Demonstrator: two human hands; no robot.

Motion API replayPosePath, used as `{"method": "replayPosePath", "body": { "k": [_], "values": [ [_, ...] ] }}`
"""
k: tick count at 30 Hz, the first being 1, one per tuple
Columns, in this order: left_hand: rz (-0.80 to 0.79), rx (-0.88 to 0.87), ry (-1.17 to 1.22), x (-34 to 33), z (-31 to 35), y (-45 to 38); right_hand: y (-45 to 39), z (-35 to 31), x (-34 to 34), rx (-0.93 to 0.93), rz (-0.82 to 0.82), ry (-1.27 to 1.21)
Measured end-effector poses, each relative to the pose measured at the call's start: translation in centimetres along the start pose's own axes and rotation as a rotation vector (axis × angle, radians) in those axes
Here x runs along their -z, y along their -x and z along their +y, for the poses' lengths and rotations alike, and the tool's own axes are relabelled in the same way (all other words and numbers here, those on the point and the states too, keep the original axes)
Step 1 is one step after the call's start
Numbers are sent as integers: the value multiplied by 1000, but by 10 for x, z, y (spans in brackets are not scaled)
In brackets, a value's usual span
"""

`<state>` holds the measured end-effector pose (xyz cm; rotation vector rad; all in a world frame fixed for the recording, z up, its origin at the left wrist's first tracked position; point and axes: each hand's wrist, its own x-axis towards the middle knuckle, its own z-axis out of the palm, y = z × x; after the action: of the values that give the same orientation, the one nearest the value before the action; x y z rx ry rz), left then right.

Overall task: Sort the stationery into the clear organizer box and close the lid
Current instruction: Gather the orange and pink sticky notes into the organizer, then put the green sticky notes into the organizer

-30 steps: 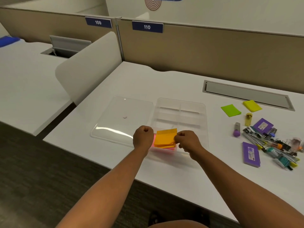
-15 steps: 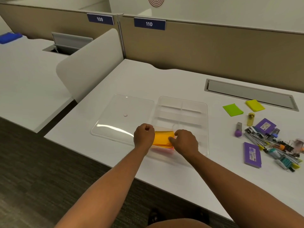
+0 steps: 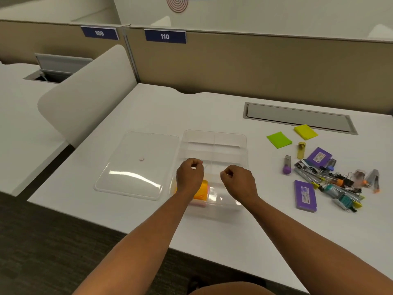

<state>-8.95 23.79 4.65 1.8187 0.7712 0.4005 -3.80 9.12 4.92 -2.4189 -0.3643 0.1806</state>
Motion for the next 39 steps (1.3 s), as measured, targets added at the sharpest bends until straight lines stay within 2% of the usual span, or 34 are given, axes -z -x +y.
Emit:
{"method": "replayPosePath", "body": {
  "k": [12, 20, 31, 37, 39],
  "values": [
    [-200, -2, 69, -115, 57, -1, -39, 83, 78, -106, 86, -17],
    [-277, -40, 110, -196, 90, -9, -72, 136, 128, -137, 151, -26],
    [-302, -93, -150, -284, 116, -49, -140, 197, 172, -207, 122, -39],
    [-351, -164, -333, -293, 122, -65, -162, 201, 176, -194, 125, 6],
    [-411, -166, -415, -291, 115, -67, -163, 203, 172, -176, 116, 52]
  ]
}}
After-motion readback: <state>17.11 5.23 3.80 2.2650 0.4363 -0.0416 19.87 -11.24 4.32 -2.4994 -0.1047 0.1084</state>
